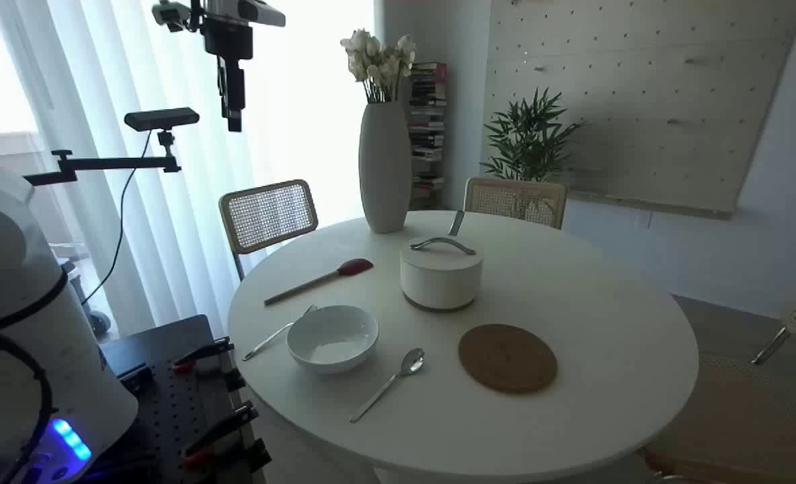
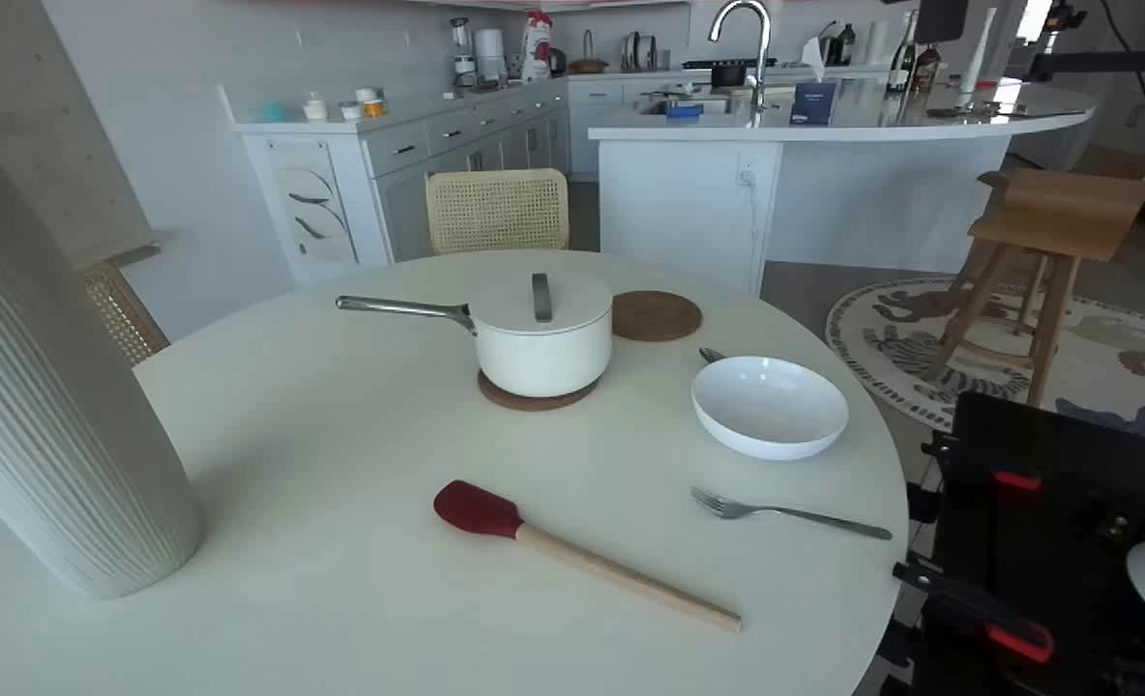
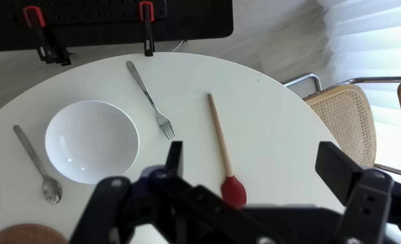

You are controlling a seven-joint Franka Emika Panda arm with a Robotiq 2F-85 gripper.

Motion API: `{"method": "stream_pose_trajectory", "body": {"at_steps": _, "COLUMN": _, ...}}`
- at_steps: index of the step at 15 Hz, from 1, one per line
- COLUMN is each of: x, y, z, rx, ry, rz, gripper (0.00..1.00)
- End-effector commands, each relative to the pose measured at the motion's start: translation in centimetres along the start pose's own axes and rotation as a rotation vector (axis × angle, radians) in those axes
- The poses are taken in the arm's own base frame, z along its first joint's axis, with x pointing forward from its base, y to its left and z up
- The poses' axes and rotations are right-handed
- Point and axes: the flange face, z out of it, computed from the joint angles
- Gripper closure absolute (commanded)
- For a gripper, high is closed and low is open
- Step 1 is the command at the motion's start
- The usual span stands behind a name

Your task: Remove the lid and pick up the object from the pot and put it in the white bowl

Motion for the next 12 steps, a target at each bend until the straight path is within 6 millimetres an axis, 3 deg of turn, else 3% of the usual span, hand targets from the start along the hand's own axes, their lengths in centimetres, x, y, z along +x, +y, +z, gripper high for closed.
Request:
{"method": "stream_pose_trajectory", "body": {"at_steps": 1, "x": 0.0, "y": 0.0, "z": -0.1, "rx": 0.0, "ry": -0.001, "rz": 0.0, "gripper": 0.0}}
{"method": "stream_pose_trajectory", "body": {"at_steps": 6, "x": 0.0, "y": 0.0, "z": -0.1, "rx": 0.0, "ry": -0.001, "rz": 0.0, "gripper": 0.0}}
{"method": "stream_pose_trajectory", "body": {"at_steps": 12, "x": 3.0, "y": -2.8, "z": -1.0, "rx": 0.093, "ry": 0.065, "rz": 0.281, "gripper": 0.0}}
